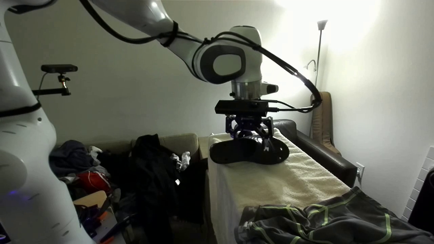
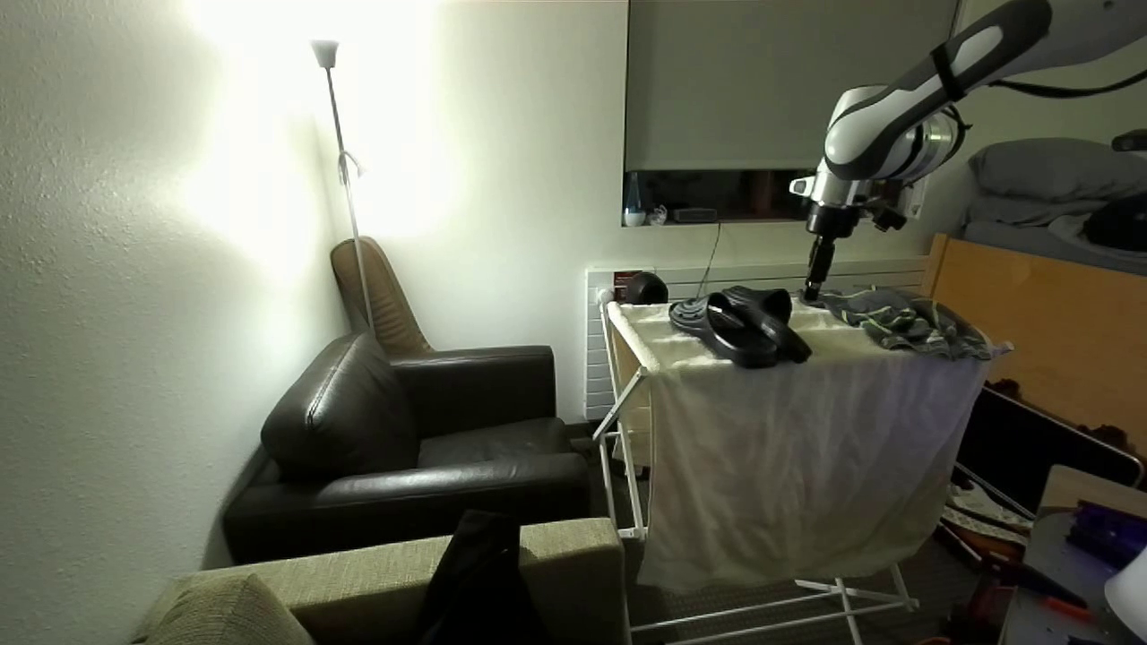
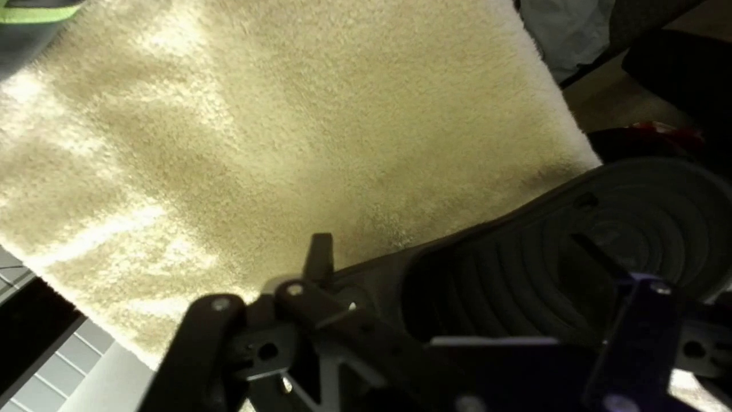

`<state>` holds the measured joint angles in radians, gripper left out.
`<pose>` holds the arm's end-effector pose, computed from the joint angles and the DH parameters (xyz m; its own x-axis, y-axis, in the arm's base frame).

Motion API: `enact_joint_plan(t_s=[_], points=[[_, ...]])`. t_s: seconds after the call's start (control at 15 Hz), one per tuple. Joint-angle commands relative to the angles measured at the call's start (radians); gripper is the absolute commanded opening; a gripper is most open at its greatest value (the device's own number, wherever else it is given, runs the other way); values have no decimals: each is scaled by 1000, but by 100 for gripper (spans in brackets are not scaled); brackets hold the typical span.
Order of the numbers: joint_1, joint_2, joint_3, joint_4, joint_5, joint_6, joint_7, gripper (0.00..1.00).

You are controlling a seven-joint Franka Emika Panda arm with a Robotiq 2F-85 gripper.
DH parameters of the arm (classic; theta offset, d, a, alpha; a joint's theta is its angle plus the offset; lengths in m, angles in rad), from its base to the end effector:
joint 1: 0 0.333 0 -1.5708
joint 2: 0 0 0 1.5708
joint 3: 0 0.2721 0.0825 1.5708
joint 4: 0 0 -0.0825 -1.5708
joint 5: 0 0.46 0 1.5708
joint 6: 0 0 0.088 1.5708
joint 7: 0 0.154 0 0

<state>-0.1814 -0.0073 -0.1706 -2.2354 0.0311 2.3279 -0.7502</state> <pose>0.5619 -0.2046 0.2454 0.9248 0.3695 0.0902 0.3665 -0.9291 0.0487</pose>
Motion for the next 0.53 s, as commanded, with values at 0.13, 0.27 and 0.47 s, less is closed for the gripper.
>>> enact_joint_plan(t_s=[0.13, 0.27, 0.47], points=[[10, 5, 2, -23, 7, 105, -106, 100], [10, 26, 3, -13, 19, 131, -133, 100], [8, 62, 7, 4, 47, 162, -173, 100]])
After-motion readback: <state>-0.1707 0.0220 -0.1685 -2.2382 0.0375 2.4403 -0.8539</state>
